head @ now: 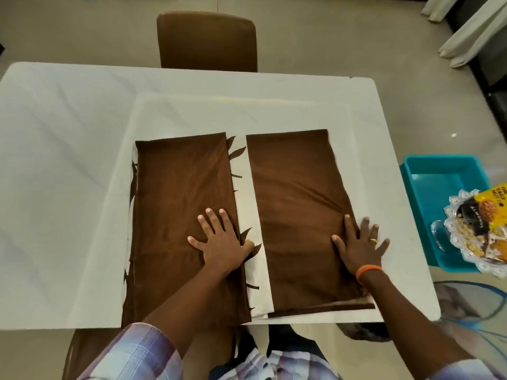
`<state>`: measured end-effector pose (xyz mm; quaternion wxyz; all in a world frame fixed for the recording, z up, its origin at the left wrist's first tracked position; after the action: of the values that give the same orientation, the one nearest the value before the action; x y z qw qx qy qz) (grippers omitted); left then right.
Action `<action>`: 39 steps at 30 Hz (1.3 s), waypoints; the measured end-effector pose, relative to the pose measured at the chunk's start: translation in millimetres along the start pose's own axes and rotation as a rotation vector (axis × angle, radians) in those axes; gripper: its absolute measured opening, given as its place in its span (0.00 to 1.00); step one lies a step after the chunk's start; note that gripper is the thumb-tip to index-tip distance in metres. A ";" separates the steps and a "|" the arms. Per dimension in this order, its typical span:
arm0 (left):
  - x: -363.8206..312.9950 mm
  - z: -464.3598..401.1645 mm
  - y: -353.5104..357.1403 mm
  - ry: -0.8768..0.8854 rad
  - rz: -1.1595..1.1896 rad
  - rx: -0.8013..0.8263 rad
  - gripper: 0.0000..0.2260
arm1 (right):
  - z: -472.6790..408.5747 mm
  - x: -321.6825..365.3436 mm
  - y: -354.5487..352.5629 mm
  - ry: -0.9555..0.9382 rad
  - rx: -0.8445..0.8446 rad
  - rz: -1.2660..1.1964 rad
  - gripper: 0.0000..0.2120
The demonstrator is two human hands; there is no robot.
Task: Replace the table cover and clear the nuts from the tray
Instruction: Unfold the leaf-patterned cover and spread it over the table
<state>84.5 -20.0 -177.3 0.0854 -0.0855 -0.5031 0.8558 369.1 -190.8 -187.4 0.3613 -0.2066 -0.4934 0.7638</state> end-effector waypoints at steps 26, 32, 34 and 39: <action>153.7 4.5 -24.2 -0.600 0.233 -0.193 0.38 | 41.5 240.0 39.3 -0.714 0.035 0.011 0.28; 172.4 2.5 -34.3 -0.529 0.377 -0.205 0.29 | 42.3 246.2 43.6 -0.687 0.074 0.048 0.30; 170.1 6.1 -36.6 -0.457 0.238 -0.264 0.24 | 42.5 245.6 44.9 -0.670 0.077 0.067 0.31; 174.2 6.6 -32.6 -0.432 0.317 -0.213 0.28 | 44.3 251.7 48.7 -0.646 0.073 0.099 0.39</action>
<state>-84.2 30.5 -156.1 -0.1682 0.0127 -0.5768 0.7993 157.9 -39.6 -202.2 0.1559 0.0356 -0.5442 0.8236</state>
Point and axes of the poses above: each hand's wrist, its own z-axis away from the middle knuckle, its own y-axis out of the palm, x = y × z, the point moved 1 cm from there along -z, towards the middle knuckle, and after that the axes turned 3 degrees about -z, right-handed, at the moved point
